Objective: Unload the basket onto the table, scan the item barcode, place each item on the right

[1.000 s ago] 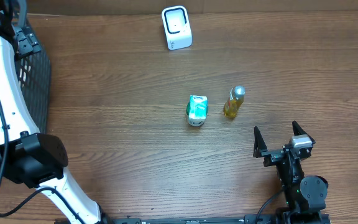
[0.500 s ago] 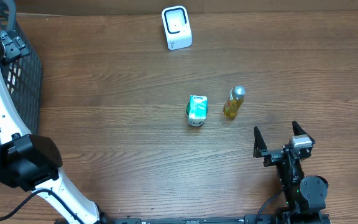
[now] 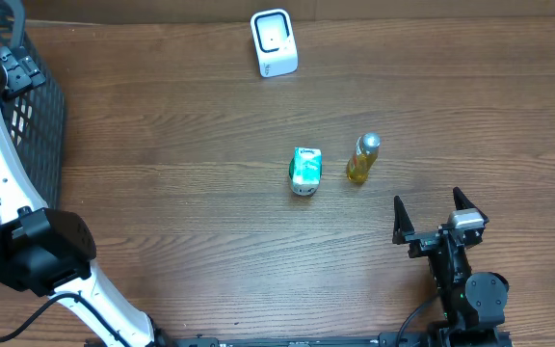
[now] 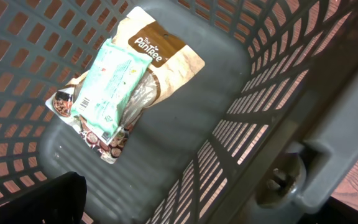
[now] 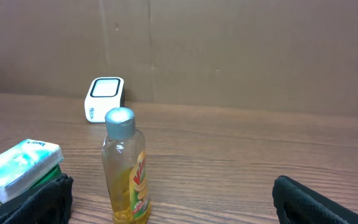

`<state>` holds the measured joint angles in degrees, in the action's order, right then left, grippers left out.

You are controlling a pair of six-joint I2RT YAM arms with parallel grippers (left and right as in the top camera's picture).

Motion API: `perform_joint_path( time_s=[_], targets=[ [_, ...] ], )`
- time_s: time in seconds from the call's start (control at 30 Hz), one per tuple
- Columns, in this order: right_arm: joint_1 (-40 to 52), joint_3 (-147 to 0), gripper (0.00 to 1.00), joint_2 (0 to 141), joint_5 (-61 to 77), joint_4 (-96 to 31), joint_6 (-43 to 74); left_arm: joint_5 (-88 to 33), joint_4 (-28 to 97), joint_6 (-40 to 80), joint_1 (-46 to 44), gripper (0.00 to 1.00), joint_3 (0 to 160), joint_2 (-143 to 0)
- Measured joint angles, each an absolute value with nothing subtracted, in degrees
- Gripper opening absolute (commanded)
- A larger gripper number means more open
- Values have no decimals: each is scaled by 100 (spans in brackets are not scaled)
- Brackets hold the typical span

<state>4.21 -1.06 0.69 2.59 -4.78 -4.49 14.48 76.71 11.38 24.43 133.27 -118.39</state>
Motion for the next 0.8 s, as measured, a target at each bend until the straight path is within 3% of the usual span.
perform_joint_path(
  time_s=[0.8],
  targets=[
    [421, -106, 100, 69, 259, -478, -451, 1411, 7627, 875, 2453, 100, 13327, -11848]
  ],
)
